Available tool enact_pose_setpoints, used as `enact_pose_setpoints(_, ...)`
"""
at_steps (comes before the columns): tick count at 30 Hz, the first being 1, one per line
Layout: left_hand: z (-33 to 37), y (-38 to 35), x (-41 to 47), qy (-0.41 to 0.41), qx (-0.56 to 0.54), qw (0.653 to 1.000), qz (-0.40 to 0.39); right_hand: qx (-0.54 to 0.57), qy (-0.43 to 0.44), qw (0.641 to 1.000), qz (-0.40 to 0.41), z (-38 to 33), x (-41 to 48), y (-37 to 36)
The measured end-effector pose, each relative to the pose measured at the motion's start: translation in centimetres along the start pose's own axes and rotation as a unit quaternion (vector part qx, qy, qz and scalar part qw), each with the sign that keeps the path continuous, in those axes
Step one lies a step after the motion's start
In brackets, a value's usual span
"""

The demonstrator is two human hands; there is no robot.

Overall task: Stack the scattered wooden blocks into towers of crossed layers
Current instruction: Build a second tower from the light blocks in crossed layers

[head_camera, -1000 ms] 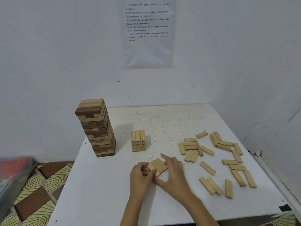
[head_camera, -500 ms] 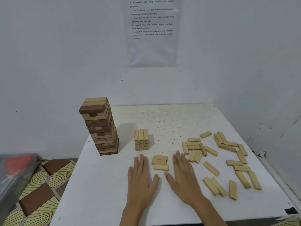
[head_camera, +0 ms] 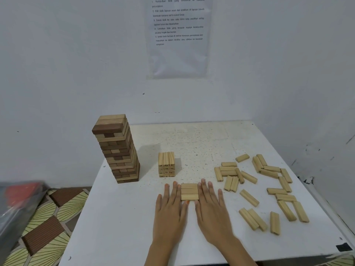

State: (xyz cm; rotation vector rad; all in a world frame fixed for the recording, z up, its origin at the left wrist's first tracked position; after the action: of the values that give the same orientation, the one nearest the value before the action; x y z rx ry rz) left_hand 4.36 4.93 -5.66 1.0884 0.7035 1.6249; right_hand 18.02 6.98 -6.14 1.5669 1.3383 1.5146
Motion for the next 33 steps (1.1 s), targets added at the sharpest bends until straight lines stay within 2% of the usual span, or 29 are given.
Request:
enact_pose_setpoints(2, 0.0, 0.1, 0.1, 0.003, 0.005, 1.0, 0.002, -0.002, 0.003, 1.0, 0.006, 0.0, 0.0, 0.1)
enact_pose_setpoints(5, 0.0, 0.1, 0.1, 0.025, 0.029, 0.997, -0.065, -0.007, 0.002, 1.0, 0.014, -0.1, 0.0, 0.2)
enact_pose_setpoints(7, 0.0, -0.1, 0.1, 0.028, 0.037, 0.996, -0.077, -0.009, -0.002, 1.0, 0.012, -0.1, -0.1, 0.3)
enact_pose_setpoints(9, 0.0, 0.1, 0.1, 0.024, 0.035, 0.997, -0.066, -0.014, -0.001, 1.0, 0.016, -0.1, -0.1, 0.3)
enact_pose_setpoints(14, -0.2, -0.4, -0.1, -0.028, 0.022, 0.999, 0.036, -0.014, 0.003, 1.0, 0.026, 0.0, -0.1, 0.2)
enact_pose_setpoints(17, -0.5, -0.8, 0.0, -0.031, 0.039, 0.998, 0.025, -0.016, 0.005, 1.0, 0.026, 0.0, 0.0, 0.2)
enact_pose_setpoints(20, -0.5, -0.8, 0.2, -0.01, 0.068, 0.997, -0.023, -0.02, 0.004, 1.0, 0.021, 0.0, -0.1, 0.1)
enact_pose_setpoints(26, -0.5, -0.7, 0.1, -0.027, 0.1, 0.994, 0.023, -0.024, -0.007, 1.0, 0.003, -0.1, -0.1, 0.3)
enact_pose_setpoints(33, -0.5, -1.2, 0.1, -0.032, 0.106, 0.993, 0.033, -0.025, -0.001, 1.0, -0.005, -0.1, -0.1, 0.2)
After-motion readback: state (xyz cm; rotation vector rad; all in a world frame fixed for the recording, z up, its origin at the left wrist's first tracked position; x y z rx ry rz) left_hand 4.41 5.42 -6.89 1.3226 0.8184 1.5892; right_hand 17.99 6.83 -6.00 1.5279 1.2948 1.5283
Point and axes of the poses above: each hand's wrist, its own x-axis towards the middle knuckle, its own y-axis out of the back of the hand, z = x × y, the point moved 2 cm from there along x, towards the middle knuckle, and after that the axes turned 10 degrees about z, right-handed, at the moved point
